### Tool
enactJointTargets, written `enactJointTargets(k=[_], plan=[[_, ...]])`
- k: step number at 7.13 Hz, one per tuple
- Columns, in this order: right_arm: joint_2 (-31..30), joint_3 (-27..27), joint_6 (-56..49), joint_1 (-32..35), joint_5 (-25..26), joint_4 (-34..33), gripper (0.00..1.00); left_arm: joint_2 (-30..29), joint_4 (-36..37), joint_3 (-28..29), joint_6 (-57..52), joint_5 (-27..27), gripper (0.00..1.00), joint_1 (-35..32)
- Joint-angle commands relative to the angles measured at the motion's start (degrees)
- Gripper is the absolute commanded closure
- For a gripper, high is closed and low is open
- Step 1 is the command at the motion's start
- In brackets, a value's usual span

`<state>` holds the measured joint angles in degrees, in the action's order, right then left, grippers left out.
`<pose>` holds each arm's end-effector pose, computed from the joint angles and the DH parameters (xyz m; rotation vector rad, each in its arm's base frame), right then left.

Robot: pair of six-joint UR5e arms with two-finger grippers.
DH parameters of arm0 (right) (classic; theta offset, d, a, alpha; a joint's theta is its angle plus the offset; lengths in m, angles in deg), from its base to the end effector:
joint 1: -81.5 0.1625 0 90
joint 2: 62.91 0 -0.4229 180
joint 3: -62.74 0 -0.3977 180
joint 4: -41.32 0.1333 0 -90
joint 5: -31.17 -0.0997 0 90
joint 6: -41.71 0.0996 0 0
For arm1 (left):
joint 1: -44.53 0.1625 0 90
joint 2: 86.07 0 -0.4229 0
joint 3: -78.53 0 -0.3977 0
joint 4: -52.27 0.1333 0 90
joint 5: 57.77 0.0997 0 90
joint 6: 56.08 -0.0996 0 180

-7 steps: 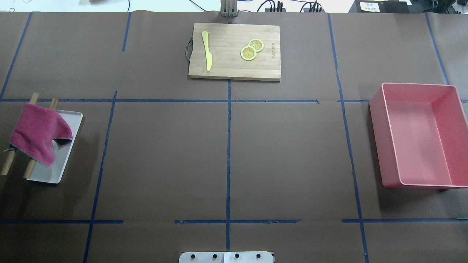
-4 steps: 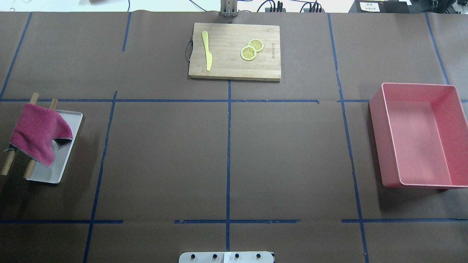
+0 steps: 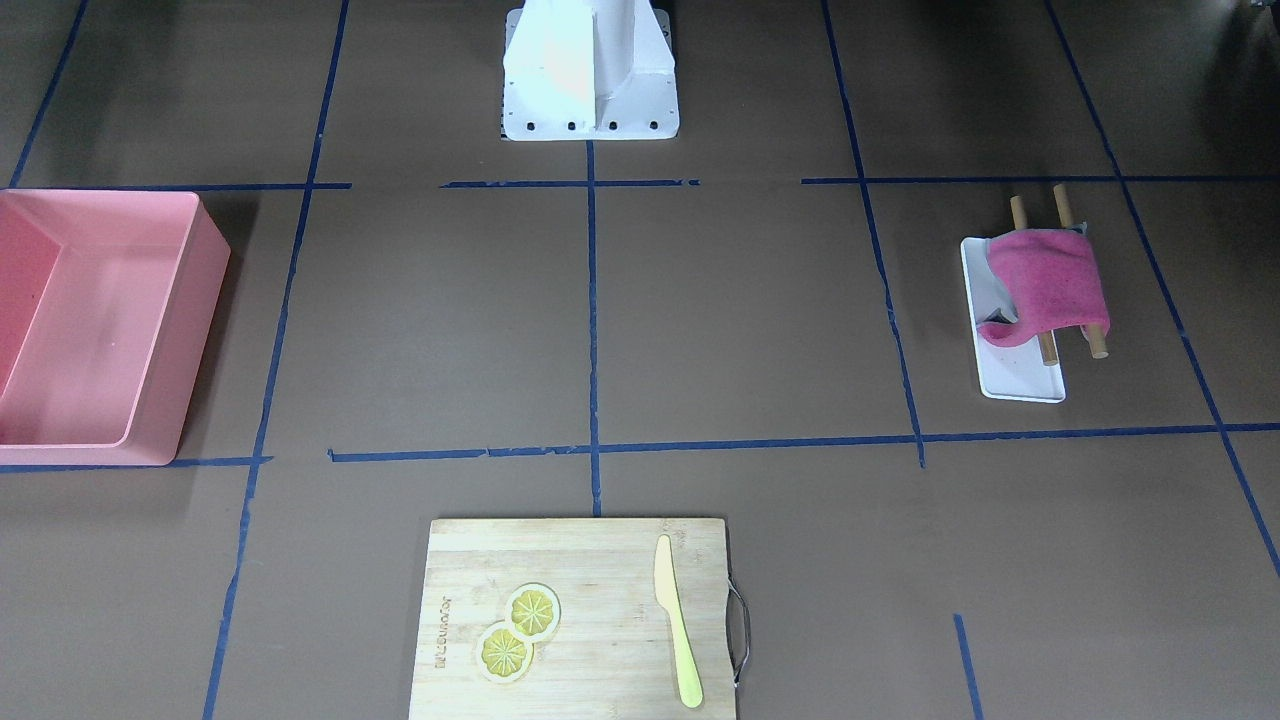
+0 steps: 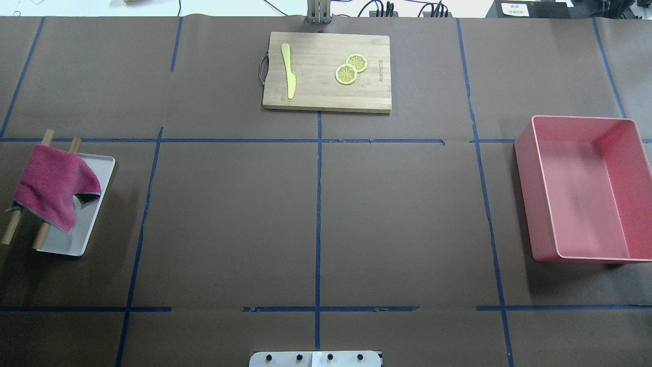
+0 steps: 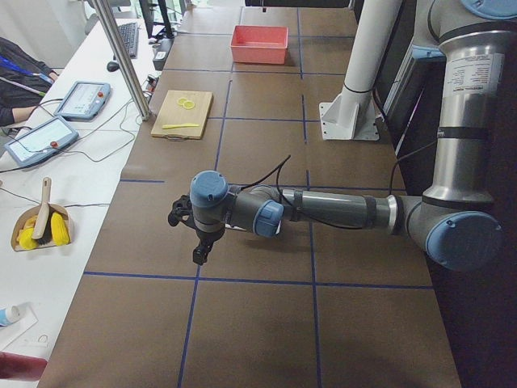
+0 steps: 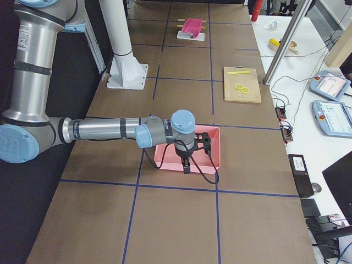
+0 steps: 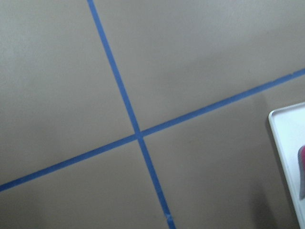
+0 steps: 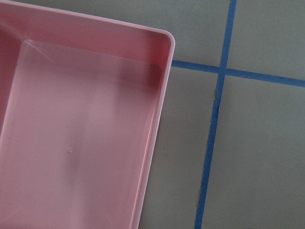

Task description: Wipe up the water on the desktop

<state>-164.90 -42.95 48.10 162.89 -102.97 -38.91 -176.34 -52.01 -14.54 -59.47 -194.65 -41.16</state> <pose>-0.0001 -0.4274 0.5968 0.1214 -0.7896 -0.1272 -0.0218 -0.5177 0.5969 0.2842 0.8157 0.2517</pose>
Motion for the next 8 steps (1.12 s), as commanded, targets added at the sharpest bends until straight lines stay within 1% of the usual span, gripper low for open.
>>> enactJointTargets(k=[1,2,3,4,5,6,7,8], plan=[[-0.14,0.04,0.21,-0.26,-1.04,0.07,0.00,-0.26,-1.19,-1.67,3.10,-1.90,0.00,3.14],[0.12,-0.13,0.21,-0.26,-0.52,0.50,0.00,-0.26,-1.37,-2.98,10.34,-1.65,0.00,7.86],[0.30,-0.13,0.03,-0.44,-0.26,0.33,0.00,-0.08,-1.45,-6.56,18.94,-1.12,0.00,10.78],[0.30,-0.22,0.12,-0.44,-0.43,0.33,0.00,0.44,-1.37,-9.30,23.72,-0.94,0.00,12.81],[0.21,-0.14,0.12,-0.35,-0.52,0.33,0.00,0.45,-1.45,-10.80,28.99,-0.42,0.00,14.92],[0.21,-0.13,0.21,-0.35,-0.60,0.33,0.00,0.45,-1.45,-11.95,34.27,2.89,0.00,18.07],[0.21,-0.13,0.21,-0.44,-0.60,0.25,0.00,0.71,-1.45,-12.66,36.67,7.71,0.00,20.98],[0.21,-0.13,0.21,-0.35,-0.69,0.07,0.00,1.67,-1.72,-12.58,36.69,8.37,0.00,22.57]])
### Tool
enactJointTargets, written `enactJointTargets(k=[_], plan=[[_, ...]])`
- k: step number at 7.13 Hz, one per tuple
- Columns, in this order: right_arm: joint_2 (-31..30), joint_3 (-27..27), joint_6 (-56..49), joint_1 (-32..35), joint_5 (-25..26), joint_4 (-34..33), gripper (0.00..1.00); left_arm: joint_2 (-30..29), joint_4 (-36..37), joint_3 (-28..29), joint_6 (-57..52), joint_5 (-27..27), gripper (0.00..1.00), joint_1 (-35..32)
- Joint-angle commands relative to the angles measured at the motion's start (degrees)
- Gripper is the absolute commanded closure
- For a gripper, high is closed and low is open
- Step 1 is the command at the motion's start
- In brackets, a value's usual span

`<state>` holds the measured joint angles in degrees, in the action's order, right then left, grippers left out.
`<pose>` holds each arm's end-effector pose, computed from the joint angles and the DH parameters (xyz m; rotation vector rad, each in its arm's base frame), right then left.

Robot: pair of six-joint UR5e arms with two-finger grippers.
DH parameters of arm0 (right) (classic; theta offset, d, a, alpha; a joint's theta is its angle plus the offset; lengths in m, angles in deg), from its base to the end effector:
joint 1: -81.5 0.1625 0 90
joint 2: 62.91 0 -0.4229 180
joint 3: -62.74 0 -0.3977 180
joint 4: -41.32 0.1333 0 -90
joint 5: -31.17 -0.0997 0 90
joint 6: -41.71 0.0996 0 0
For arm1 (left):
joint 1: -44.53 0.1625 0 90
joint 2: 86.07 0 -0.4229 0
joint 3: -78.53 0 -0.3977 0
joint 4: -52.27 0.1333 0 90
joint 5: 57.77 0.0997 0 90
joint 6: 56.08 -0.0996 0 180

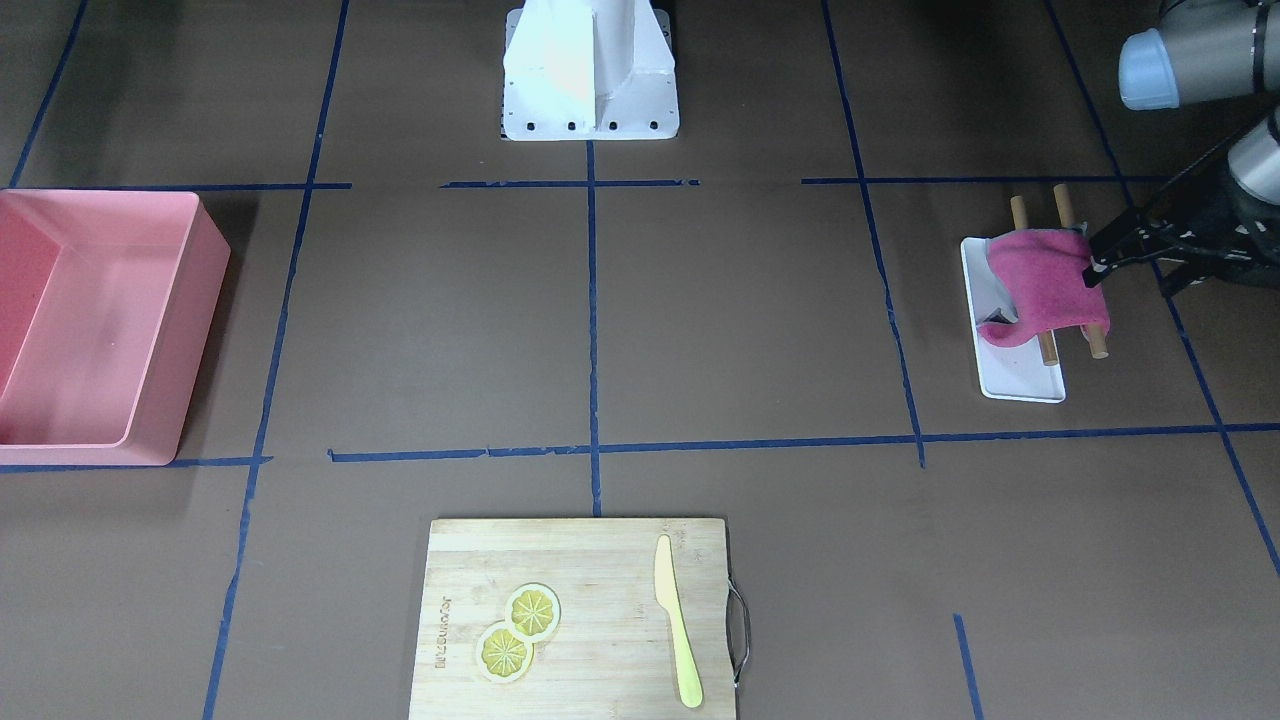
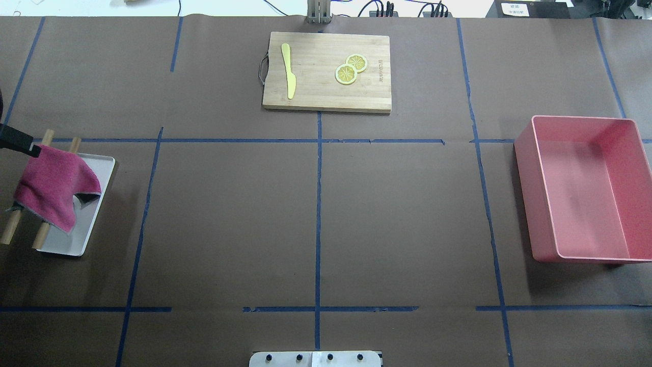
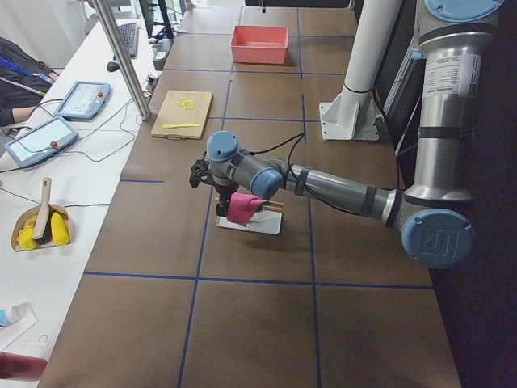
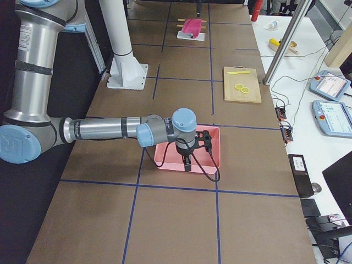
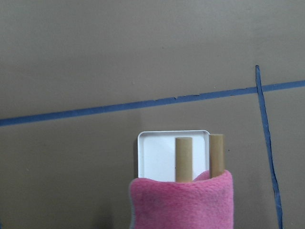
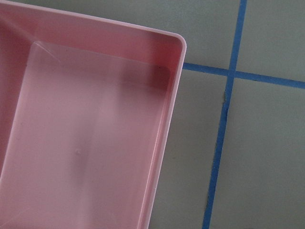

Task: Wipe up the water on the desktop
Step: 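Lower the left gripper onto the pink towel on the white tray and grasp it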

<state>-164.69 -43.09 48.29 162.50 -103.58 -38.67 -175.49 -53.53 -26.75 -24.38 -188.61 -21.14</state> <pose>-0.0040 -0.4289 0.5928 0.1253 -0.8017 -0.1357 0.1458 -0.4878 0.4988 0.1228 0.8521 0.0691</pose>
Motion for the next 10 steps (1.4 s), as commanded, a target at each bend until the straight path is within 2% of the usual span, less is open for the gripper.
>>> enactJointTargets(k=[1,2,4,5,6,10], plan=[[0.00,0.09,0.01,-0.05,-0.17,-0.25,0.00,0.91,-0.29,-0.37,1.34,2.52,0.00,2.82],[0.00,0.18,0.01,0.04,-0.17,-0.26,0.00,0.91,-0.29,-0.37,1.34,2.52,0.03,2.91],[0.00,0.18,0.01,-0.05,-0.17,-0.26,0.00,0.91,-0.29,-0.37,1.43,2.52,0.57,3.00],[0.00,0.18,0.01,-0.05,-0.17,-0.34,0.00,0.91,-0.29,-0.37,1.43,2.60,0.78,3.00],[0.00,0.18,0.01,-0.05,-0.17,-0.34,0.00,0.91,-0.29,-0.37,1.43,2.61,0.91,3.00],[0.00,0.18,0.01,-0.05,-0.17,-0.34,0.00,0.91,-0.20,-0.72,1.95,2.78,1.00,2.65]])
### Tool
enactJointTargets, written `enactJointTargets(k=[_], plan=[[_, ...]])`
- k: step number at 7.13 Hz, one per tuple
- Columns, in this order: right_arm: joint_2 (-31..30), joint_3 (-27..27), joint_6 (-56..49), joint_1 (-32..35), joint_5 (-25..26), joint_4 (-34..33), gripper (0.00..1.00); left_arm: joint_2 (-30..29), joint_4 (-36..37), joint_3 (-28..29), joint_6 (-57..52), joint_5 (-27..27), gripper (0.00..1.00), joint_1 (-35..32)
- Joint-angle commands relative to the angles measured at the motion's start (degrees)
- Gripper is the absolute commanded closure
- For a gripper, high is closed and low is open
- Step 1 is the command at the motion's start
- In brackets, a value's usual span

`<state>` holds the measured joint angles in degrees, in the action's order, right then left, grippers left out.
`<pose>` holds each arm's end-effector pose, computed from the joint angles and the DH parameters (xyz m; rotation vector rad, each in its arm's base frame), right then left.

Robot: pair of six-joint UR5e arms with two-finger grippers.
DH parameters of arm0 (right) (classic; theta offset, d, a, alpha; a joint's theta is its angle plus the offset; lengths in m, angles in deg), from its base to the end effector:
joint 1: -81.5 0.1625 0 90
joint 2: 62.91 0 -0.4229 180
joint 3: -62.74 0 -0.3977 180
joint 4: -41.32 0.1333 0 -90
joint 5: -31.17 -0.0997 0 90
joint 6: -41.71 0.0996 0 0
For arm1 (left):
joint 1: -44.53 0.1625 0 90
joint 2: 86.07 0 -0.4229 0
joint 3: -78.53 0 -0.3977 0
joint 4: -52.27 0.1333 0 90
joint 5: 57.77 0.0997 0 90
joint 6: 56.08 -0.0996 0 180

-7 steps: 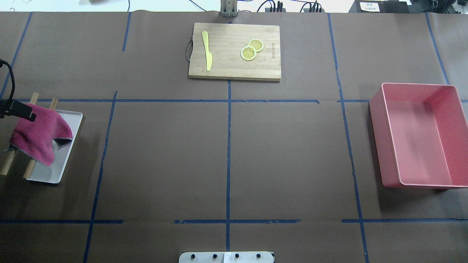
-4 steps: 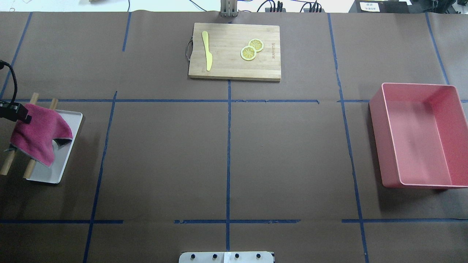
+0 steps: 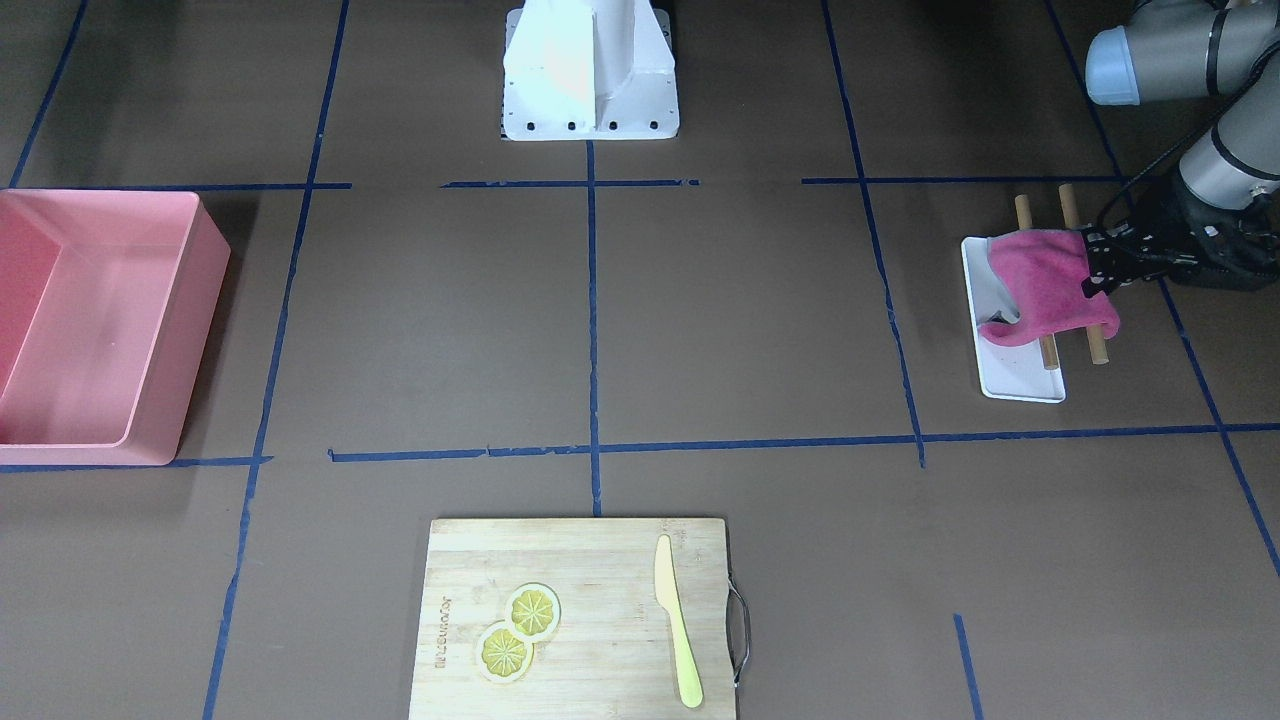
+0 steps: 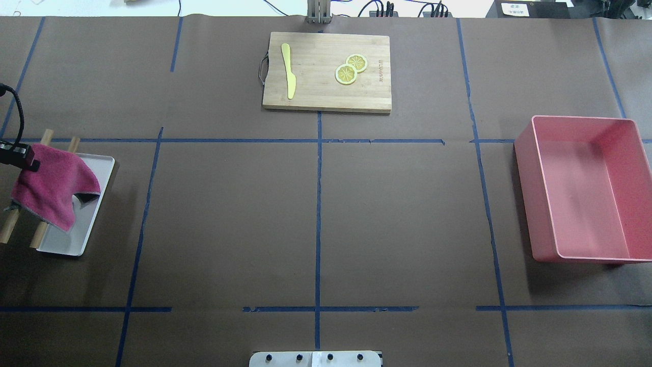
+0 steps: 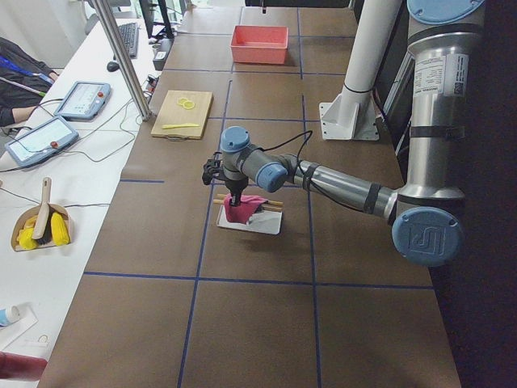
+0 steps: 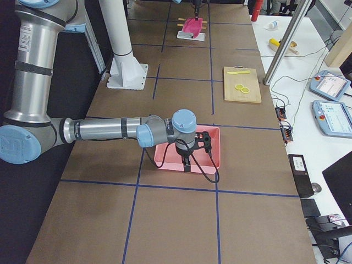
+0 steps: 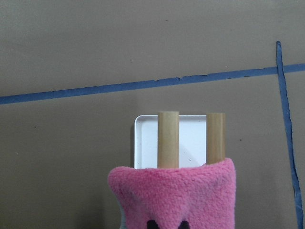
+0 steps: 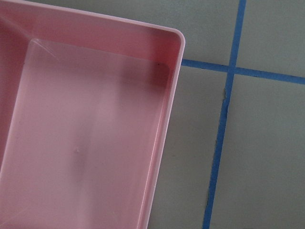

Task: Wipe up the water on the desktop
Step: 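Lower the left gripper onto the pink towel on the white tray and grasp it, then lift the pink towel with the left gripper while the right arm approaches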

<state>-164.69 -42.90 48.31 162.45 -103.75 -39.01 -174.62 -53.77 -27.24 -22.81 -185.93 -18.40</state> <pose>-0.0045 -0.4285 0.5950 0.1156 -0.8038 -0.1329 0.1638 -0.4781 0.5041 0.1140 0.8174 0.0744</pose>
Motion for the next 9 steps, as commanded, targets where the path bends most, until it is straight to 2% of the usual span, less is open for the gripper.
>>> enactJointTargets(k=[1,2,4,6,8,9], plan=[[0.00,-0.01,0.00,0.00,0.00,0.00,0.00,0.22,0.21,-0.32,0.39,0.10,1.00,-0.18],[0.00,-0.09,0.08,0.00,-0.09,0.09,0.00,0.31,0.65,-0.84,0.56,-0.16,1.00,-0.27],[0.09,-0.27,0.35,0.00,0.00,0.09,0.00,-0.65,9.13,-7.23,3.96,-0.34,1.00,-0.53],[0.35,-0.79,1.93,-0.09,0.09,0.44,0.00,-1.88,10.23,-9.98,12.48,-0.52,1.00,-0.36],[0.70,-2.89,2.37,-0.79,-0.26,0.79,0.01,-6.43,10.32,-10.16,25.80,-0.52,1.00,-0.09],[3.49,-3.95,2.20,-2.71,-0.26,2.27,0.01,-9.24,10.32,-10.25,33.80,-0.78,1.00,0.08]])
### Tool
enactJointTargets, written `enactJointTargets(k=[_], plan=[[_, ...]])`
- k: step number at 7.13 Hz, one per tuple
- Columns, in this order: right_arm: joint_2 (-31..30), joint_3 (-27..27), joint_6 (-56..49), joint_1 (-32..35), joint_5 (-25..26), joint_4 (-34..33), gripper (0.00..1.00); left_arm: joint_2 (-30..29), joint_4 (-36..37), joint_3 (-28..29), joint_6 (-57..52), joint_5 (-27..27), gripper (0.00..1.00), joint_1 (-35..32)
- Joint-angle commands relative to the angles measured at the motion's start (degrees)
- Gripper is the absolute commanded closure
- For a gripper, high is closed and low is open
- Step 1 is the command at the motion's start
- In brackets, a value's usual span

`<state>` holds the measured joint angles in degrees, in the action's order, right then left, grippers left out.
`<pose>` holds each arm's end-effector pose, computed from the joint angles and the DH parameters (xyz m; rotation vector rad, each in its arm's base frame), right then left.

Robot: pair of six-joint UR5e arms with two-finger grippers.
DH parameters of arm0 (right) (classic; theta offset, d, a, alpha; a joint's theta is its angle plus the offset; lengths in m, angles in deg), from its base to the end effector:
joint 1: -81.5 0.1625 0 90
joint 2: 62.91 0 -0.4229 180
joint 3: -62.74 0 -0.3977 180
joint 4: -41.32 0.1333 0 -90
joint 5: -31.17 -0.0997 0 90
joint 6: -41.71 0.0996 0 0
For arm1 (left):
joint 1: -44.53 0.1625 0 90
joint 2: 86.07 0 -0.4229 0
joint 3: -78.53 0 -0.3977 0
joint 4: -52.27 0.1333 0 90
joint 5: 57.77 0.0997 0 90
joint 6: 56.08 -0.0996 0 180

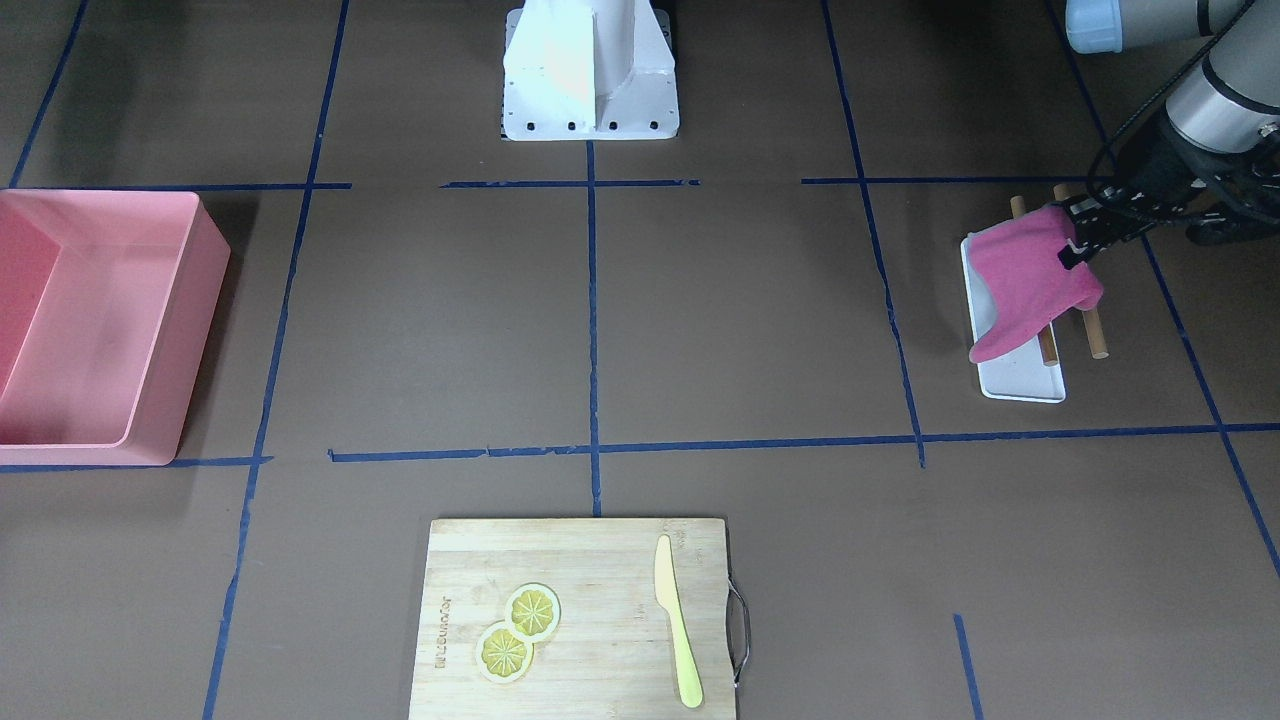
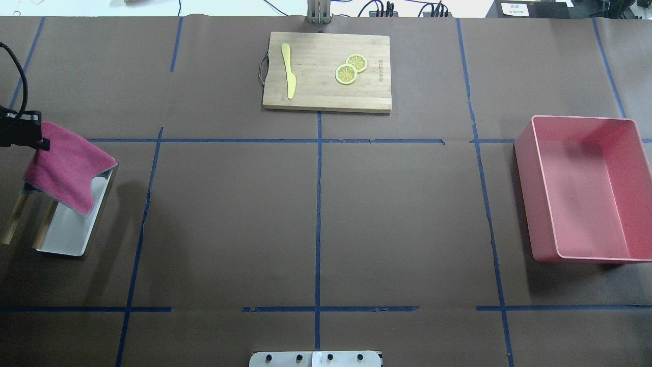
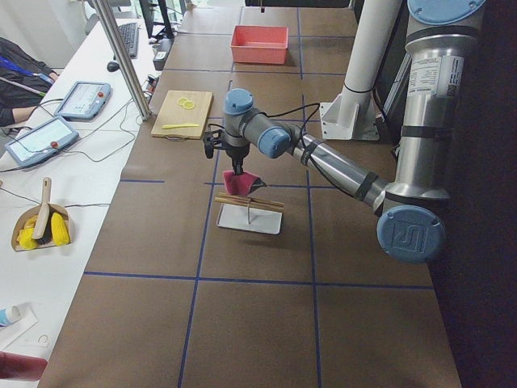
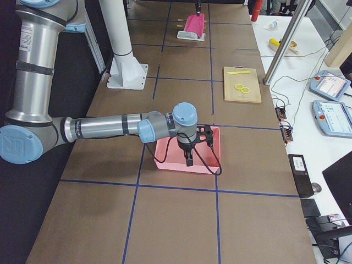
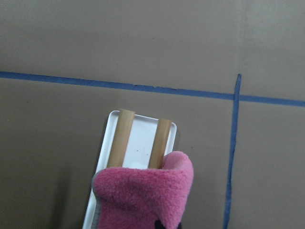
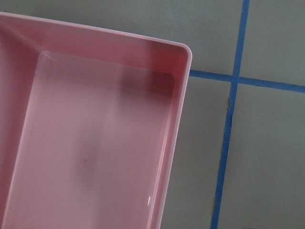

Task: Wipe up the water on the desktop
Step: 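Lift the pink towel with the left gripper while the right arm approaches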

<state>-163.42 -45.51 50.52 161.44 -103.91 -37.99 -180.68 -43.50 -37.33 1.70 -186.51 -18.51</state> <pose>-0.0140 -0.4381 0.5599 0.1729 -0.8195 -0.1470 0.1648 -0.4806 0.3861 0.0090 0.8937 -0.2881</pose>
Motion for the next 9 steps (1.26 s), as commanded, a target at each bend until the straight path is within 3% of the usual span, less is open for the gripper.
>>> enactJointTargets(k=[1,3,6,9], plan=[[2.85,-2.14,-0.71,-3.89,0.08,3.96,0.01,-5.74,0.05,-0.07,16.07,-0.20,1.00,0.38],[7.58,-1.88,-0.98,-11.17,0.96,13.70,0.01,-12.49,0.05,0.01,34.41,-0.20,1.00,5.79],[16.09,-1.80,0.07,-18.99,1.57,13.92,0.01,-21.91,-0.39,0.36,58.08,0.24,0.99,13.45],[26.28,-1.80,1.48,-28.40,5.34,13.92,0.01,-27.19,-0.92,0.72,70.24,0.24,0.99,16.10]])
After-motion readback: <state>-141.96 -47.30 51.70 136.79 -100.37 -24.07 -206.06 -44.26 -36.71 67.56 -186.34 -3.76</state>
